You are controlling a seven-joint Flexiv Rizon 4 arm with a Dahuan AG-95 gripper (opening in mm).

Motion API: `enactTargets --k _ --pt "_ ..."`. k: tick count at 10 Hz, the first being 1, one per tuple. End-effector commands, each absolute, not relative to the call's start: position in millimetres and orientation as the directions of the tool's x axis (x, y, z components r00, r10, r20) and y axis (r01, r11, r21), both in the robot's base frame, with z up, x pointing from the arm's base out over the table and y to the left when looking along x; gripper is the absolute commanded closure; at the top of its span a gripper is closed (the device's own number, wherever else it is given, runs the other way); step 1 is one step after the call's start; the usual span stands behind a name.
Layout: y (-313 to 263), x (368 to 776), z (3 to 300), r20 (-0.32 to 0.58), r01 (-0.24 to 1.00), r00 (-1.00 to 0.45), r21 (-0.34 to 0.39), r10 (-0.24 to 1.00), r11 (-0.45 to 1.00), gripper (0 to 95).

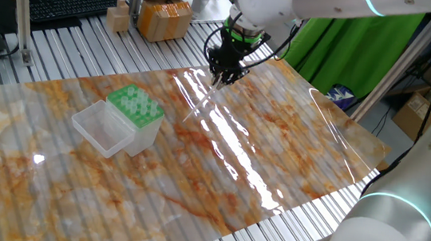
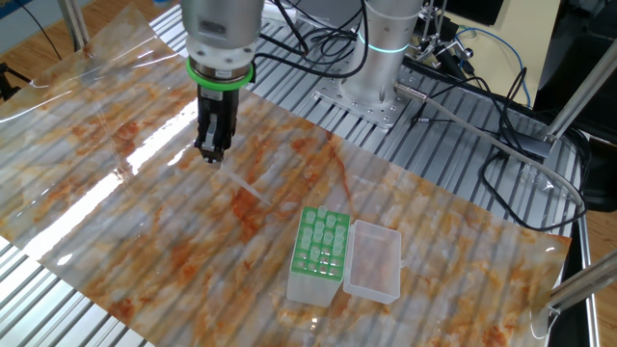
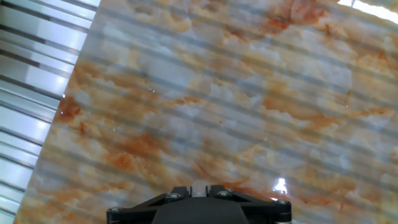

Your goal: Insert a large pipette tip into the holder for large pipette tips

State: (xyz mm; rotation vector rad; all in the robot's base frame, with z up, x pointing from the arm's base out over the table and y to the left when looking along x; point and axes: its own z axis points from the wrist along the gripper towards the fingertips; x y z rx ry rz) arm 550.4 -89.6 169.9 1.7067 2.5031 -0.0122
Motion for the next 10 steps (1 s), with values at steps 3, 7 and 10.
enactTargets --k 3,7,10 --pt "-91.1 550.6 178.8 -0.155 0.923 -0.379 0.008 0.912 0.385 95.0" --pt "-96.7 547.9 205.6 -0.141 0.92 -0.389 -0.007 0.91 0.392 95.0" --pt "-99.0 538.2 237.8 -0.17 0.915 -0.4 -0.019 0.9 0.403 95.0"
